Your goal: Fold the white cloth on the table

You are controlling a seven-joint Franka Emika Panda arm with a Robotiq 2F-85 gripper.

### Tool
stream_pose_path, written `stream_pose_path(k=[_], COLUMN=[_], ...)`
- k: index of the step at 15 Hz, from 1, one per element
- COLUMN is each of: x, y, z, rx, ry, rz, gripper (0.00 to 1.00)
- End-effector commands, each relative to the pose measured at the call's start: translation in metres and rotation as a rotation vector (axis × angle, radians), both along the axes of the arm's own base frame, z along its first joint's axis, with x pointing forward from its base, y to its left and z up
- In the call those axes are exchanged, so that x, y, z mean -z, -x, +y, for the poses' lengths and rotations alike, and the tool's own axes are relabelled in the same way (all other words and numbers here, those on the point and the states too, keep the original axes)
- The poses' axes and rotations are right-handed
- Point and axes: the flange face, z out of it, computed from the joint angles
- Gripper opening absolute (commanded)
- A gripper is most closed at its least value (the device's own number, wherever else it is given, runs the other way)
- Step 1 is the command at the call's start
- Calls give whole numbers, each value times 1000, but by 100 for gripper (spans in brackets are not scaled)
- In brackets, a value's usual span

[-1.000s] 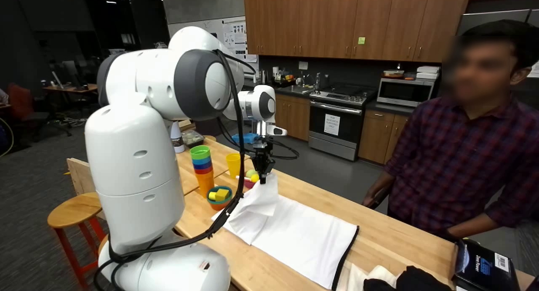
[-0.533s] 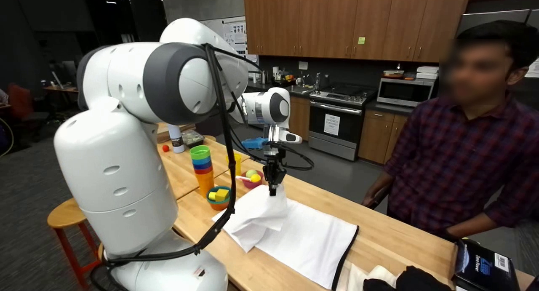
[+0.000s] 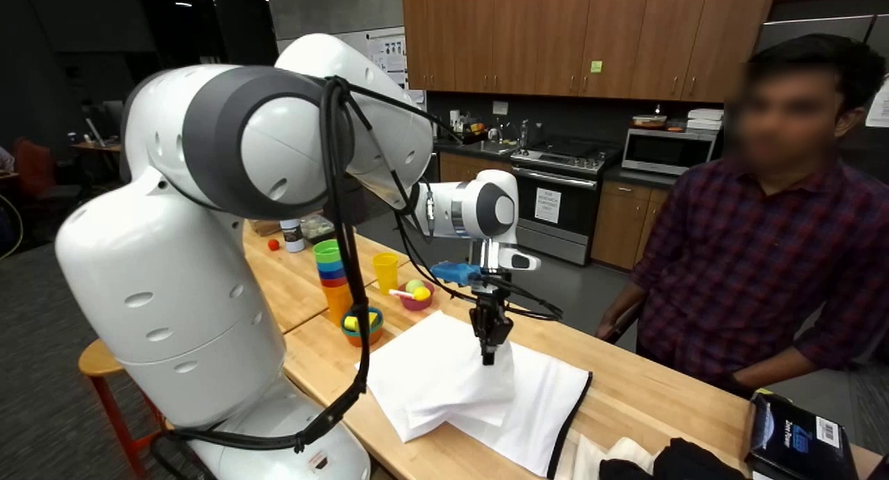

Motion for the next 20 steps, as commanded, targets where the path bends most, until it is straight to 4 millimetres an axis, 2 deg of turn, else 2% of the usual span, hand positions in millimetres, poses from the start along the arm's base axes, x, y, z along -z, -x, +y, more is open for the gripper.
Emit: stream_pose_path(k=[1,4,7,8,9,10,13,17,18,20], x=[-12,-35,-49,-45,-49,-48,-45,-45,-45,-47], y=[8,-9,-24,-28,-16,-17,-18,-18,-18,-8], z=[-73,-146,-179,-181,-175,-177,-176,-175,-175,-175], rx=[-119,-267,-418,-466,-385,-396,-395,-396,-395,-463], ry=[77,159,166,138,153,151,148,148,148,161], rz=[-136,-217,-318,-348,-320,-327,-320,-320,-320,-291], gripper=[0,0,0,5,28,6,27,28,53,58])
